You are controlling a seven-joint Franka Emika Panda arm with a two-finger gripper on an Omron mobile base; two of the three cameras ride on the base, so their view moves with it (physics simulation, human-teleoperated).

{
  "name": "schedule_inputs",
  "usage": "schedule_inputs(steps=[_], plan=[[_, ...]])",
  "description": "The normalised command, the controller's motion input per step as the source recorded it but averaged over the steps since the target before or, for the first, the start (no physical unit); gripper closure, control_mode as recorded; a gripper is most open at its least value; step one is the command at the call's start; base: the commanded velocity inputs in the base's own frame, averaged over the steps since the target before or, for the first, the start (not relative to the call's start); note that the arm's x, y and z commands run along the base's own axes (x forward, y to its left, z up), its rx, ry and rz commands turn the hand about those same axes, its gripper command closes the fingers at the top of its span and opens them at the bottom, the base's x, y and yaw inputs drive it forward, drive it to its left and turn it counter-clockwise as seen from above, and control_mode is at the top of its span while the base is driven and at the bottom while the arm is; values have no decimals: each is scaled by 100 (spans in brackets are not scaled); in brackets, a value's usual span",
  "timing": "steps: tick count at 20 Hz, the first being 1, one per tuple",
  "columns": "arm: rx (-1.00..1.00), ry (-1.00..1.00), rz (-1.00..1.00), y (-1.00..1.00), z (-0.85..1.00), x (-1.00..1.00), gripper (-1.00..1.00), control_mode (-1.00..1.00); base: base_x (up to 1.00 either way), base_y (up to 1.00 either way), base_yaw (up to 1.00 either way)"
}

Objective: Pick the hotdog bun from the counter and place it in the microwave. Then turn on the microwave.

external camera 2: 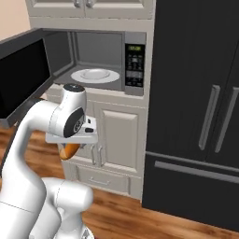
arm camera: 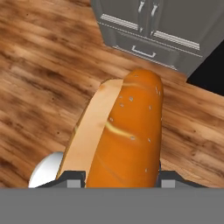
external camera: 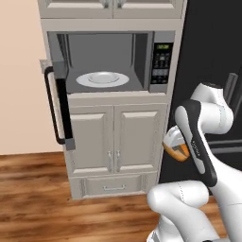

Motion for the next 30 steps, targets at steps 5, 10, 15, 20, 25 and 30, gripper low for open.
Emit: schedule_inputs(steps=[5, 10, 15, 20, 25, 30], plan=[[0, 0, 0, 0, 0, 0, 100, 100, 35, 29, -4], [0, 0, 0, 0, 0, 0, 100, 100, 44, 17, 0], [0, 0, 0, 0, 0, 0, 100, 100, 42, 25, 0], [0, 0, 0, 0, 0, 0, 100, 100, 40, 26, 0], [0, 0, 0, 0, 0, 0, 100, 100, 44, 30, 0], [0, 0, 0, 0, 0, 0, 100, 100, 47, 29, 0]])
